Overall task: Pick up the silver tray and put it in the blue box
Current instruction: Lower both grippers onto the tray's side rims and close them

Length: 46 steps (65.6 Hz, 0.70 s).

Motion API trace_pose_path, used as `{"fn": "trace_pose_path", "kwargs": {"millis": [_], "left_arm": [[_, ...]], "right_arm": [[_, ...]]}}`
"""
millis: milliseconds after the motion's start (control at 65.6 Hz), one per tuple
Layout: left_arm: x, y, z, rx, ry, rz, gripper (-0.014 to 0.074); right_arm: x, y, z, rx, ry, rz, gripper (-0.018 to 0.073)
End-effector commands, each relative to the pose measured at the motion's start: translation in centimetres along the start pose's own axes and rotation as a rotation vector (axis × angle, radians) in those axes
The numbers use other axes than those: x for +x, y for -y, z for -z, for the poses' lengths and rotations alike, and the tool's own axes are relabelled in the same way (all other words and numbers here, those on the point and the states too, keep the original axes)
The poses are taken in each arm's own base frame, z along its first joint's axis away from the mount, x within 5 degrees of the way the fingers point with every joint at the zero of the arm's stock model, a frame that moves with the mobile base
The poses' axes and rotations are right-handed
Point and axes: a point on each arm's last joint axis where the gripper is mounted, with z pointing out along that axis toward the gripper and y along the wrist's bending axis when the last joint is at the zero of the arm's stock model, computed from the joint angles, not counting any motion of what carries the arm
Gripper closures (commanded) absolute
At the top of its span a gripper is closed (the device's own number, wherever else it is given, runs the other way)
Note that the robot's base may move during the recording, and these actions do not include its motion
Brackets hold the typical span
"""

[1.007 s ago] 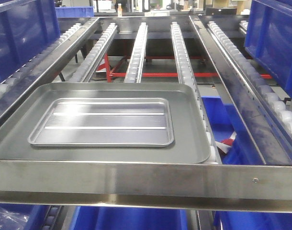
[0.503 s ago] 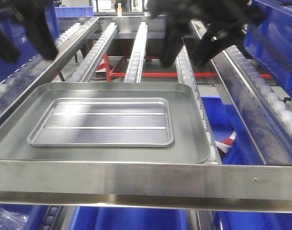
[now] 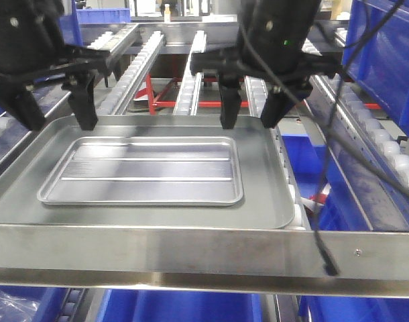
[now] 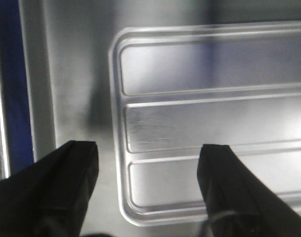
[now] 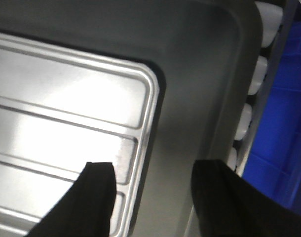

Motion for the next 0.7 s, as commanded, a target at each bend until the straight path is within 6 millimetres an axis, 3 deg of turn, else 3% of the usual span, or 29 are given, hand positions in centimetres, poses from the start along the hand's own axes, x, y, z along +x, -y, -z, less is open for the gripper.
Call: {"fn": "trace_pose_path", "kwargs": {"millis": [0, 275, 686], "left_arm": [[-1.3, -0.1, 1.4, 0.015, 0.08, 0.027, 0.0251], [-1.1, -0.1, -0.6, 0.004, 0.041, 0.026, 0.0251], [-0.6, -0.2, -3.3, -0.017, -0.029, 0.022, 0.0251]], "right_arm": [[-1.7, -0.3, 2.2, -0.033, 0.114, -0.004, 0.0105], [-1.3, -0.3, -0.3, -0.021, 0.064, -0.007, 0.0105], [-0.8, -0.3, -2.2, -0.013, 0.035, -0.003, 0.0125]]}}
